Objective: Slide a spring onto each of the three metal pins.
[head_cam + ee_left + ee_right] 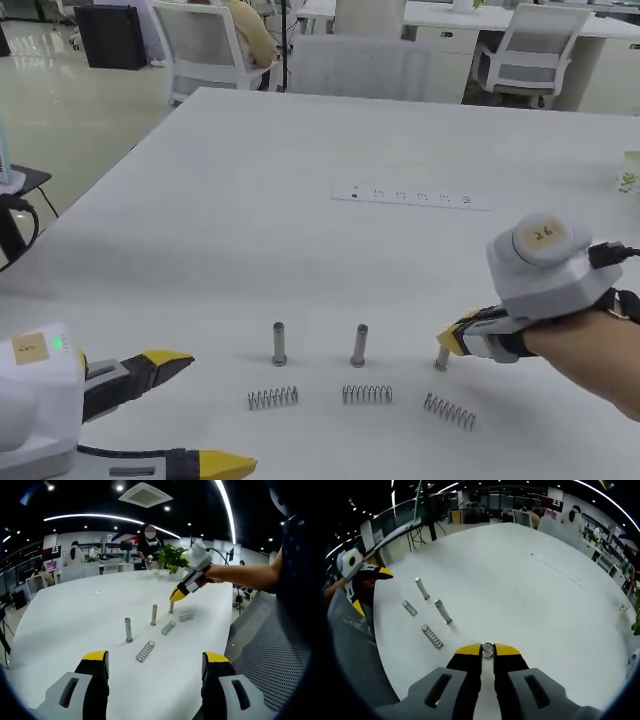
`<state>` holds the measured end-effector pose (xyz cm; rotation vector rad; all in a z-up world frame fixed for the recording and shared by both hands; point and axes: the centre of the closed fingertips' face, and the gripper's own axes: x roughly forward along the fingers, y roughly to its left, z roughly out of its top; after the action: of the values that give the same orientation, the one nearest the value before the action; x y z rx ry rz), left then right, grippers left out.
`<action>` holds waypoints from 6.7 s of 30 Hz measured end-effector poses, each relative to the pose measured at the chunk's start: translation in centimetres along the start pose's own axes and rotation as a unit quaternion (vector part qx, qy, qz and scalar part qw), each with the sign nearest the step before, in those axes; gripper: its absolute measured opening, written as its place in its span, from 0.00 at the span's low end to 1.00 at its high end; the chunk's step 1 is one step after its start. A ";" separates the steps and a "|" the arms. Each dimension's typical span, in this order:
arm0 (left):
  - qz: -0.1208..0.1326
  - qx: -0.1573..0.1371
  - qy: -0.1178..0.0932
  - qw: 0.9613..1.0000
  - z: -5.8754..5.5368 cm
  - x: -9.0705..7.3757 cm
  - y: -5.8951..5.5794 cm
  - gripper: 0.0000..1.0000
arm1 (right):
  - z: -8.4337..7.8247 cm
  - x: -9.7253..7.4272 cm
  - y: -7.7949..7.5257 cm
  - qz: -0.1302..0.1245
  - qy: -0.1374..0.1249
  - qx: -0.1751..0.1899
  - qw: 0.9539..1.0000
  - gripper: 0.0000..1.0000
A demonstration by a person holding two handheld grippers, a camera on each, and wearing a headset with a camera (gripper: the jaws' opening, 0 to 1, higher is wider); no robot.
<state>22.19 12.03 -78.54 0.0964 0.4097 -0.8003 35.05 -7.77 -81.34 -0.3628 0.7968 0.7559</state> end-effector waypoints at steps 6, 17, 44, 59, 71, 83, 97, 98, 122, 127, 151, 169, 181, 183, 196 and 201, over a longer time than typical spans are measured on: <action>-0.001 0.000 0.001 1.000 -0.1 0.0 0.0 0.72 | 0.0 0.0 0.2 0.001 -0.002 -0.007 1.000 0.06; -0.003 0.000 0.002 1.000 -0.1 0.0 0.0 0.72 | -0.1 0.0 0.2 0.002 0.000 -0.016 1.000 0.06; 0.000 0.001 0.001 1.000 -0.1 -0.1 0.1 0.72 | -1.1 -2.3 0.3 0.007 -0.013 -0.033 0.999 0.17; -0.002 0.015 0.007 1.000 0.1 0.0 -0.1 0.72 | -3.7 -2.8 2.8 0.061 0.005 -0.071 0.996 0.18; -0.007 0.019 0.008 1.000 0.4 0.2 -0.4 0.71 | -6.4 -2.0 4.4 0.100 0.041 -0.098 0.989 0.17; -0.006 0.018 0.007 1.000 0.5 0.1 -0.5 0.70 | -7.6 -1.2 4.5 0.099 0.067 -0.129 0.984 0.13; -0.012 0.020 0.007 1.000 0.7 0.0 -0.6 0.67 | -7.5 -1.2 4.6 0.097 0.073 -0.134 0.984 0.08; -0.013 0.021 0.006 1.000 0.8 -0.1 -0.6 0.67 | -7.4 -1.3 4.6 0.096 0.070 -0.133 0.984 0.08; -0.073 0.044 -0.011 0.996 3.9 0.5 -2.9 0.51 | -0.9 -4.7 9.5 0.149 0.022 -0.176 0.973 0.08; -0.091 0.063 -0.015 0.994 5.2 1.1 -3.5 0.47 | 0.4 -4.9 11.1 0.168 0.022 -0.206 0.964 0.08; -0.153 0.137 -0.014 0.979 7.5 2.8 -5.9 0.29 | 3.6 -6.9 16.1 0.222 0.015 -0.290 0.931 0.08; -0.178 0.172 -0.009 0.969 7.0 3.1 -7.2 0.07 | 3.3 -7.7 17.2 0.242 0.023 -0.323 0.915 0.08; -0.161 0.202 -0.006 0.966 6.9 3.2 -6.8 0.04 | 4.3 -8.4 17.3 0.239 0.008 -0.314 0.919 0.08; -0.160 0.204 -0.007 0.966 7.0 3.2 -6.7 0.03 | 4.6 -8.7 17.4 0.239 0.002 -0.311 0.920 0.08; -0.152 0.205 -0.010 0.967 7.1 3.4 -6.5 0.03 | 6.8 -9.6 18.4 0.242 -0.046 -0.300 0.922 0.08; -0.153 0.203 -0.012 0.967 7.1 3.5 -6.7 0.03 | 7.4 -9.8 18.9 0.247 -0.056 -0.299 0.920 0.08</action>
<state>21.91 3.32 -72.93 0.4129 0.2334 -1.1837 20.54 4.69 -69.41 -0.6694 0.5342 1.4924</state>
